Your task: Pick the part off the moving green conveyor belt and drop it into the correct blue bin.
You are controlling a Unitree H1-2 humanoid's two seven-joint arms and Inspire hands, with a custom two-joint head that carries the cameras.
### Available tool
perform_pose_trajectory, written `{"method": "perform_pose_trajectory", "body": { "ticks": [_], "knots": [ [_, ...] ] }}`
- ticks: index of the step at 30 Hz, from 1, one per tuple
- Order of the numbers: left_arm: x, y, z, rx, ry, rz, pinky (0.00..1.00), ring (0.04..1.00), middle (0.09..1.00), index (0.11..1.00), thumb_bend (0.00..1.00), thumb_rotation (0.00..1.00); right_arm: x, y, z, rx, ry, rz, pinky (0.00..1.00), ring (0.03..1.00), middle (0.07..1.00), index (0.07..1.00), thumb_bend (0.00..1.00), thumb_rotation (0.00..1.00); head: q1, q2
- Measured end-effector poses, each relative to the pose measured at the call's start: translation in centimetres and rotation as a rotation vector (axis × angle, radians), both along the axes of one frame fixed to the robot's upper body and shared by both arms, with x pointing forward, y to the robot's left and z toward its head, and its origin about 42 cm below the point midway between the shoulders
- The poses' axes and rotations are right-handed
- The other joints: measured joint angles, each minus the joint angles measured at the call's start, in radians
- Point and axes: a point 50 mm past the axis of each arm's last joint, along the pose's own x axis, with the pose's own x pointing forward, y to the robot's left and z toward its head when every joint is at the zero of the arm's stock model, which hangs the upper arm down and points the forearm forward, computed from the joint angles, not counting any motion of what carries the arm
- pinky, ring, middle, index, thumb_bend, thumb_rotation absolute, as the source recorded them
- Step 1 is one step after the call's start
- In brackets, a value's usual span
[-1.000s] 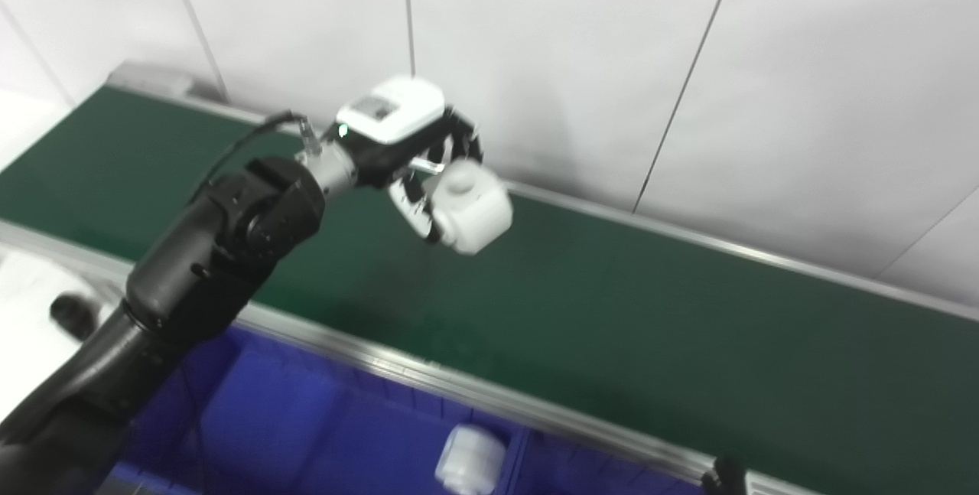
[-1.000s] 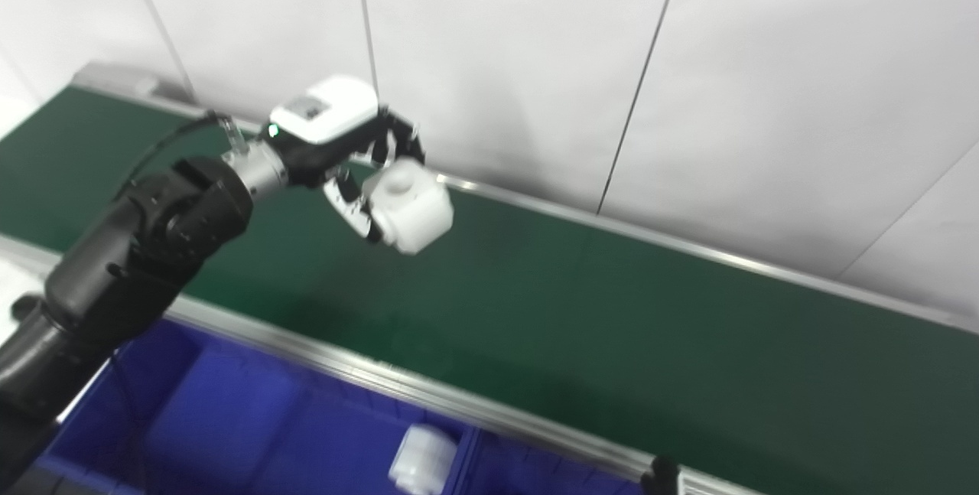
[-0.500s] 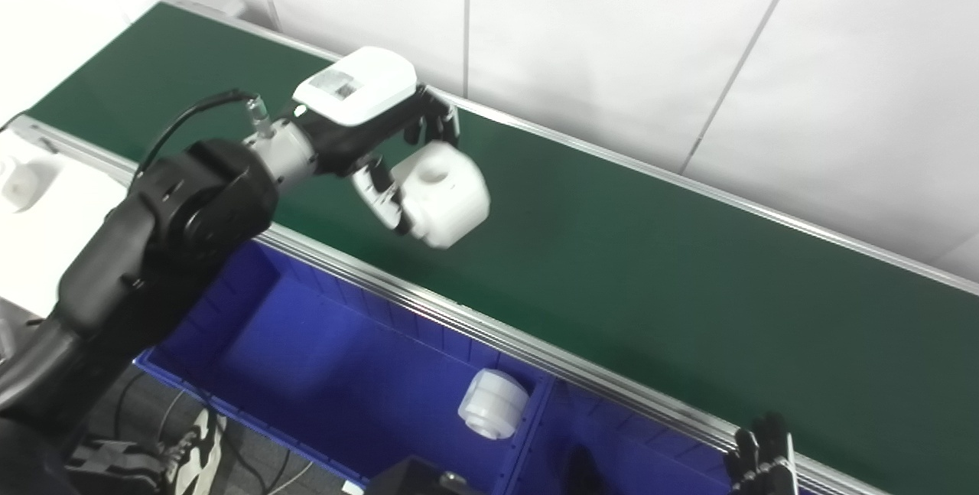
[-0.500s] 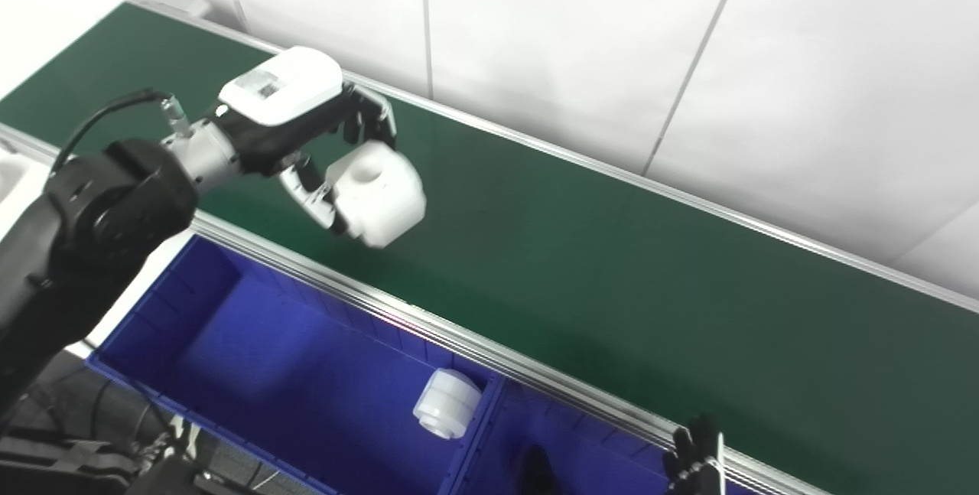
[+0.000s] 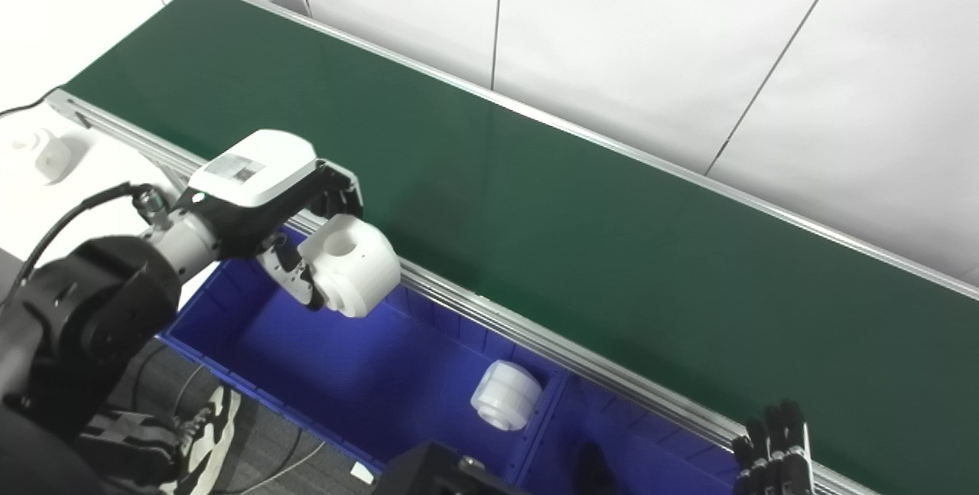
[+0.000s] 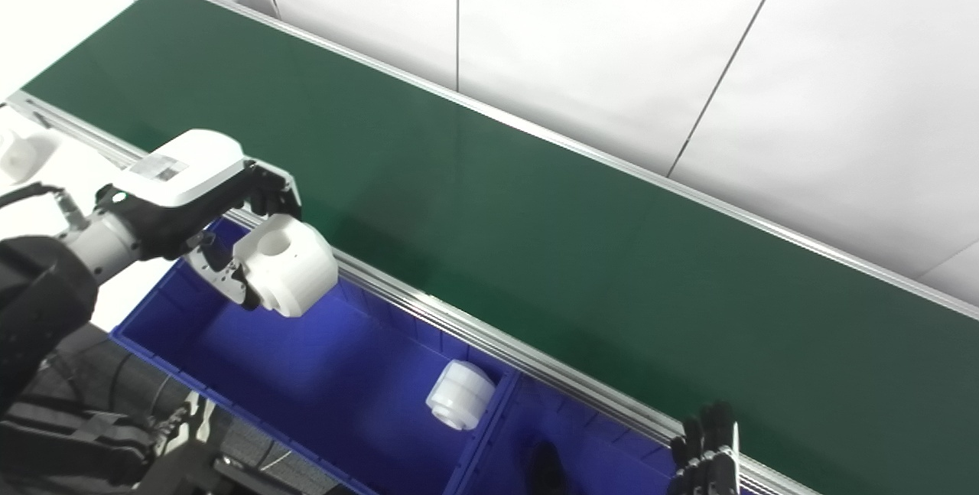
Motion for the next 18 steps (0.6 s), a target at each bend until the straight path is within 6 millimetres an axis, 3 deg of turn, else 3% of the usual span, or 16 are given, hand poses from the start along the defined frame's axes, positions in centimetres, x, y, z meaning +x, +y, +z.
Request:
{"method": "perform_pose_trajectory", "body": {
  "ticks": [10, 15, 17, 18],
  "knots": [
    [-0.4, -2.0, -6.2, -0.002, 0.112, -0.002, 0.36, 0.435, 0.510, 0.471, 0.52, 0.00, 0.3, -0.3, -0.2, -0.015, -0.001, 0.011, 1.00, 1.000, 1.000, 1.000, 0.96, 1.00, -0.028, -0.028],
    [-0.4, -1.9, -7.9, 0.030, 0.147, 0.009, 0.39, 0.484, 0.520, 0.470, 0.52, 0.00, 0.3, -0.3, -0.3, -0.024, 0.000, 0.016, 1.00, 1.000, 1.000, 1.000, 0.95, 1.00, -0.037, -0.015],
    [-0.3, -2.0, -8.0, 0.035, 0.154, 0.009, 0.42, 0.516, 0.583, 0.486, 0.52, 0.05, 0.3, -0.3, -0.3, -0.031, 0.000, 0.017, 1.00, 1.000, 1.000, 1.000, 0.95, 1.00, -0.037, -0.014],
    [-0.2, -2.0, -8.0, 0.034, 0.160, 0.008, 0.46, 0.562, 0.627, 0.571, 0.80, 0.16, 0.3, -0.3, -0.3, -0.037, 0.000, 0.018, 1.00, 1.000, 1.000, 1.000, 0.95, 1.00, -0.037, -0.011]
  ]
}}
